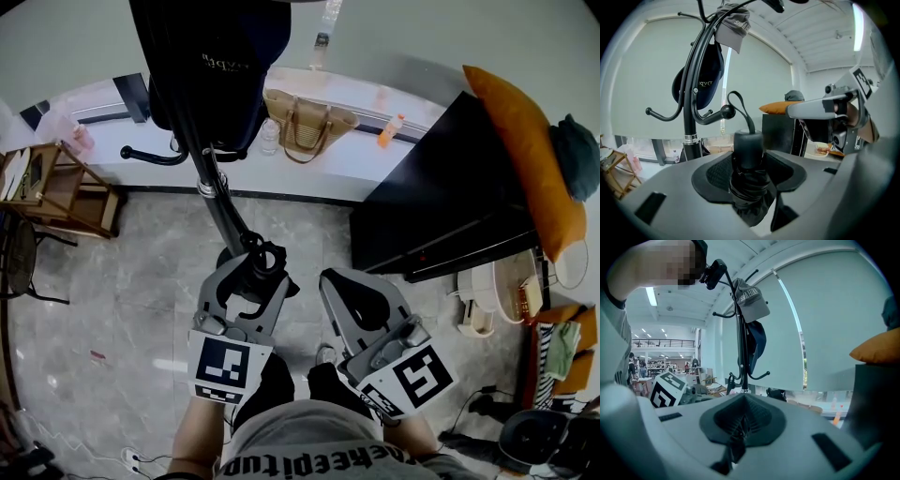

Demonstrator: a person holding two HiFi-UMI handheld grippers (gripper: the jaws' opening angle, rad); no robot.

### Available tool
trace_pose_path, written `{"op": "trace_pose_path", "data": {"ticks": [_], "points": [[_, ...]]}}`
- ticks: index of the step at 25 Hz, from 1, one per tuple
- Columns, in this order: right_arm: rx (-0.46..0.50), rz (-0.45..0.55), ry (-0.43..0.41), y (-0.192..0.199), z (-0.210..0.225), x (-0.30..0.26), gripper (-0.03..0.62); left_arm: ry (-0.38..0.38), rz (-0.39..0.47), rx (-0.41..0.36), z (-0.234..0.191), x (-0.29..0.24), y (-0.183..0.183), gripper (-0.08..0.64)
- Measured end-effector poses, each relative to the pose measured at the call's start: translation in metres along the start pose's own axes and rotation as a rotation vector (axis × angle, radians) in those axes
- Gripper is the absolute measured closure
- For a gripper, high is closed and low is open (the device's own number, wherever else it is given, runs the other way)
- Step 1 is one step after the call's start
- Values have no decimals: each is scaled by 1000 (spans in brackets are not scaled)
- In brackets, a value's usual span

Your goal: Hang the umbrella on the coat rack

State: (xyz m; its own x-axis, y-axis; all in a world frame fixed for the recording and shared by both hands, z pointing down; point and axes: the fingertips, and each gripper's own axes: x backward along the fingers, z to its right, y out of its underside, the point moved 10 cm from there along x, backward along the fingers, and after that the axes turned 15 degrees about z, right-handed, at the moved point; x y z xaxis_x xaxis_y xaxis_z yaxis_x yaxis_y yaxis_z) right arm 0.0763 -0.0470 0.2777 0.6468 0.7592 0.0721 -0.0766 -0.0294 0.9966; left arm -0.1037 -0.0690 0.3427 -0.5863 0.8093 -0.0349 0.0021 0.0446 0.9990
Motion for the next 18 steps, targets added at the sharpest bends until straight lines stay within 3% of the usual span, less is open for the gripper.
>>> {"op": "trace_pose_path", "data": {"ticks": [9, 18], "points": [[33, 21, -110, -9, -13, -31, 581, -13, -7, 5, 1, 3, 0, 334], [99, -36, -182, -5, -32, -65, 580, -10, -14, -2, -2, 5, 2, 334]]}}
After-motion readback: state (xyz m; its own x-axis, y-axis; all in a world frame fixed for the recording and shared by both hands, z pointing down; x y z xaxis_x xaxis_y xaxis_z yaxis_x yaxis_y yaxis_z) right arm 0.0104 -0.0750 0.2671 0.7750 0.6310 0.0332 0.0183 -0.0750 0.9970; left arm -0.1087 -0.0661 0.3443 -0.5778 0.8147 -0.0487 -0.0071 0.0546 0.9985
